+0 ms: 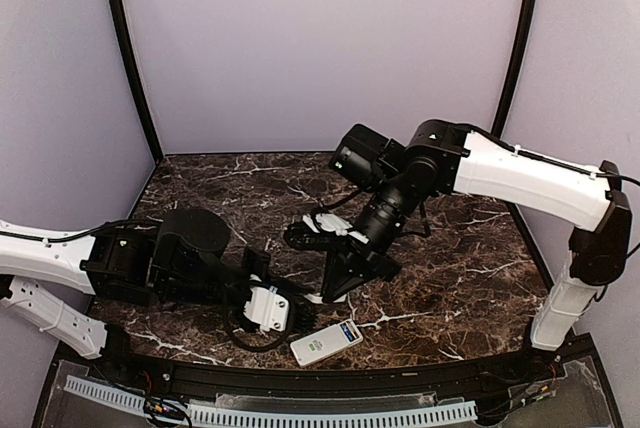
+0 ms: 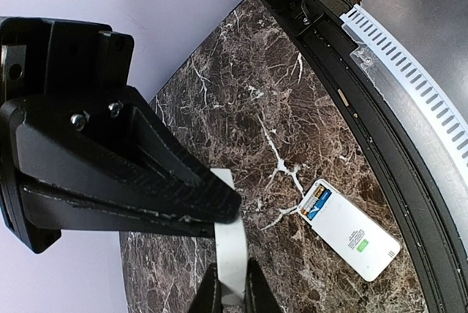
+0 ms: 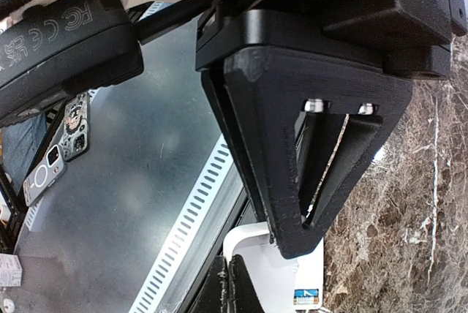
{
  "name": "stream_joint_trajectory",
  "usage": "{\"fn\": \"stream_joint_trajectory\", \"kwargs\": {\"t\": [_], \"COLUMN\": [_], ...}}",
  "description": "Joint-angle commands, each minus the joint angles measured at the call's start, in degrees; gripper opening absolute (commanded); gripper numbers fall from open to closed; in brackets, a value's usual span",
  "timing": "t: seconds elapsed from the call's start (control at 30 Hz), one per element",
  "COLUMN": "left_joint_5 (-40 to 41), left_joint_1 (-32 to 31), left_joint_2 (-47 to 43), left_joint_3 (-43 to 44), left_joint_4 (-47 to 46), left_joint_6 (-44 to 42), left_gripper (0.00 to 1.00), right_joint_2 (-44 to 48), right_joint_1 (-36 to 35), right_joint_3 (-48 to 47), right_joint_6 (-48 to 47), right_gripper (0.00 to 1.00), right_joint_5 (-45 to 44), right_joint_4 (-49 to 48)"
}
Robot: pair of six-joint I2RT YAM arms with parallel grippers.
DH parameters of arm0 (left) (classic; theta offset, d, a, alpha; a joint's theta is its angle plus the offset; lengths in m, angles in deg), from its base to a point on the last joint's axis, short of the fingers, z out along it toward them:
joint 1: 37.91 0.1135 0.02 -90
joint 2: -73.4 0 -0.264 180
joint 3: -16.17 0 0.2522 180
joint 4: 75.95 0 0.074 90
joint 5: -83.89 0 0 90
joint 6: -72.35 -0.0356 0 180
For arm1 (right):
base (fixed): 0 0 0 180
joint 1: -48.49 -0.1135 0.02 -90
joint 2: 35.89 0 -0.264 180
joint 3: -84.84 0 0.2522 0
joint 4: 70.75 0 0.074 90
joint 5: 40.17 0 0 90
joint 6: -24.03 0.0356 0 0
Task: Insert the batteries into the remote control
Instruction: Pass from the right arm to the left, then pass from the left arm to the right
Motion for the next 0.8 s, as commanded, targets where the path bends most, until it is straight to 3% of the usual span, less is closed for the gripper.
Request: {"fn": "stream_joint_trajectory", "kwargs": {"t": [0.0,0.2,0.3,0.5,0.53,0.57,0.63,0.7,0.77], "left_joint_5": [-0.05,1.91,3.47,4.2,3.98,3.85,3.72,3.79,3.6], "left_joint_1": [-0.32,-0.32,-0.25,-0.08,0.05,0.13,0.74,1.45,2.16], "left_joint_2": [-0.32,-1.9,-2.88,-5.94,-6.81,-7.4,-7.82,-7.6,-7.08], "left_joint_3": [1.1,0.38,-0.05,-0.67,-0.48,-0.31,0.81,2.67,4.83], "left_joint_4": [-1.12,-2.94,-3.03,-1.79,-1.32,-0.85,1.85,4.87,7.84], "left_joint_6": [1.49,5.5,10.57,26.99,28.38,31.26,35.45,39.26,42.3], "left_gripper": [0.0,0.0,0.0,0.0,0.0,0.0,0.0,0.0,0.0], "right_joint_2": [-0.75,0.75,3.97,20.85,23.73,26.65,30.95,32.02,29.31], "right_joint_1": [-0.35,-0.34,-0.39,0.98,1.13,1.18,1.44,2.04,2.81], "right_joint_3": [-1.26,-0.99,-0.25,13.81,16.94,19.62,23.79,23.16,17.6], "right_joint_6": [-0.68,0.31,1.72,8.1,9.12,10.54,14.38,17.14,19.89], "right_gripper": [0.0,0.0,0.11,0.24,0.29,0.4,0.91,0.98,0.99], "right_joint_5": [-0.55,-3.36,-7.44,-22.09,-24.42,-26.91,-30.84,-29.46,-27.6], "right_joint_4": [-0.09,-0.2,-3.1,-28.84,-36.39,-41.78,-48.99,-49.18,-41.98]}}
